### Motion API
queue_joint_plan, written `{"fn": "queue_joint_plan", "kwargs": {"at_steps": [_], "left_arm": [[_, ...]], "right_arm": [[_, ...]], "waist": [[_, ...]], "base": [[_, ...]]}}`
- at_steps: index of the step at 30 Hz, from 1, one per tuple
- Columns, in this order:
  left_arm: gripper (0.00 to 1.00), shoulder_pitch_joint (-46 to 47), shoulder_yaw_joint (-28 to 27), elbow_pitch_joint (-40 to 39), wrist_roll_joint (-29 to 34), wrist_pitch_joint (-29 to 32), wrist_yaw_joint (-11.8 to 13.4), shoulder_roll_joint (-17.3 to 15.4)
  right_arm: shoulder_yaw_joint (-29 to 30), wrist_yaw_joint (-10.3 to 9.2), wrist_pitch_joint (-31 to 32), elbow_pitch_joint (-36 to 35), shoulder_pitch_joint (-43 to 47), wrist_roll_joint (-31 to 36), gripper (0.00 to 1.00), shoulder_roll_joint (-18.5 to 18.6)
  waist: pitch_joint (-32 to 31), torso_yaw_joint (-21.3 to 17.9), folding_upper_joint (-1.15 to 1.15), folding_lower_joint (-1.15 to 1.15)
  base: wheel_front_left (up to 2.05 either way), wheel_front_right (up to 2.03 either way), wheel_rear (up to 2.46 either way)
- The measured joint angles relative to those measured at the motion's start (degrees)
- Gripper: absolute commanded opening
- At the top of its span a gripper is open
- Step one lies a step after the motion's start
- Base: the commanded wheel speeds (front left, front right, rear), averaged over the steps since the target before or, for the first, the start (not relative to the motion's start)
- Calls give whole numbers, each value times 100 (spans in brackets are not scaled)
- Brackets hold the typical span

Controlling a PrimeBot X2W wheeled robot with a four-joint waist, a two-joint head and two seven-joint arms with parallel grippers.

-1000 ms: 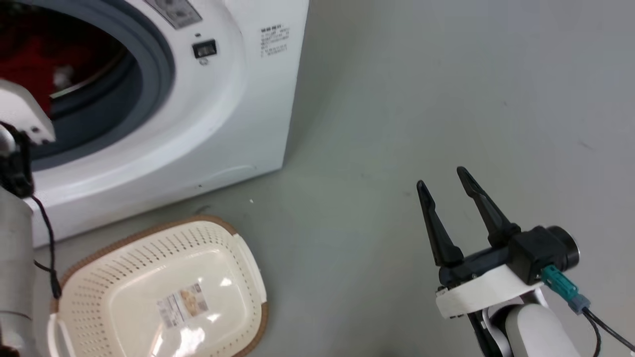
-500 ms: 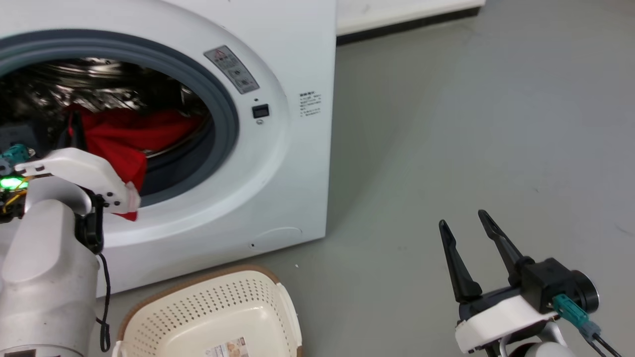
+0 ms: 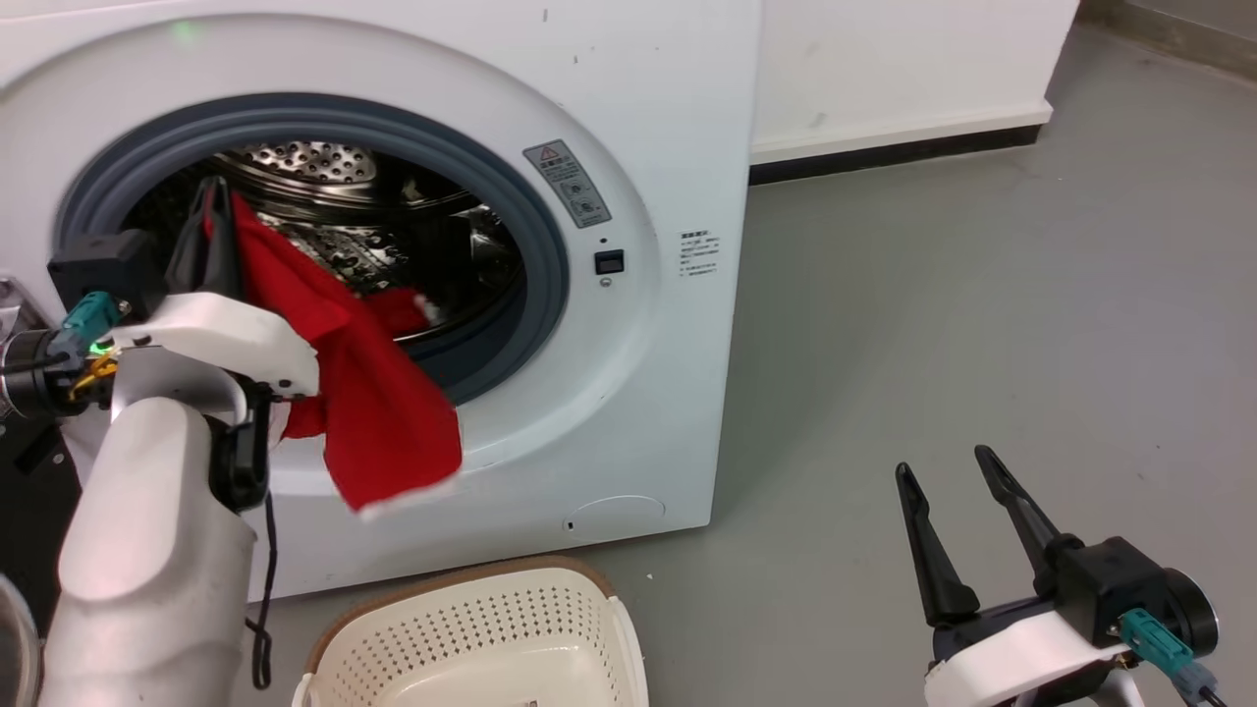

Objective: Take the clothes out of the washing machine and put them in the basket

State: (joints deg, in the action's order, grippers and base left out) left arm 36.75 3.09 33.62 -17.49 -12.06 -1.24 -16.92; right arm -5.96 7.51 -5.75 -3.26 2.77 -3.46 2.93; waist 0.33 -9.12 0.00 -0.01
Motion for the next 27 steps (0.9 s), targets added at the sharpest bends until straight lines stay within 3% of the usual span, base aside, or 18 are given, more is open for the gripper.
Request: {"fn": "queue_joint_plan", "kwargs": {"at_steps": [4,5,12,19,27], "left_arm": [[0,-543,47,-1132,-22,345,203,127],[0,-1043,56,-1949,-53,627,339,142],[0,-2303,135,-3103,-240,1050,637,413],[0,-3188,383,-3005,-405,1068,690,777],[0,-3425,630,-2056,-446,648,632,1049]], "right_arm": [[32,0,25,-41,53,-4,100,0],[57,0,32,-76,85,-9,100,0],[37,0,49,-94,51,-8,100,0],[-70,0,48,-92,-82,0,100,0],[-169,0,15,-158,-392,2,100,0]], "waist": [[35,100,0,1],[93,153,0,1],[294,237,0,2],[532,259,0,2],[1044,205,0,2]], "base": [[0,0,0],[0,0,0],[0,0,0],[0,0,0],[0,0,0]]}}
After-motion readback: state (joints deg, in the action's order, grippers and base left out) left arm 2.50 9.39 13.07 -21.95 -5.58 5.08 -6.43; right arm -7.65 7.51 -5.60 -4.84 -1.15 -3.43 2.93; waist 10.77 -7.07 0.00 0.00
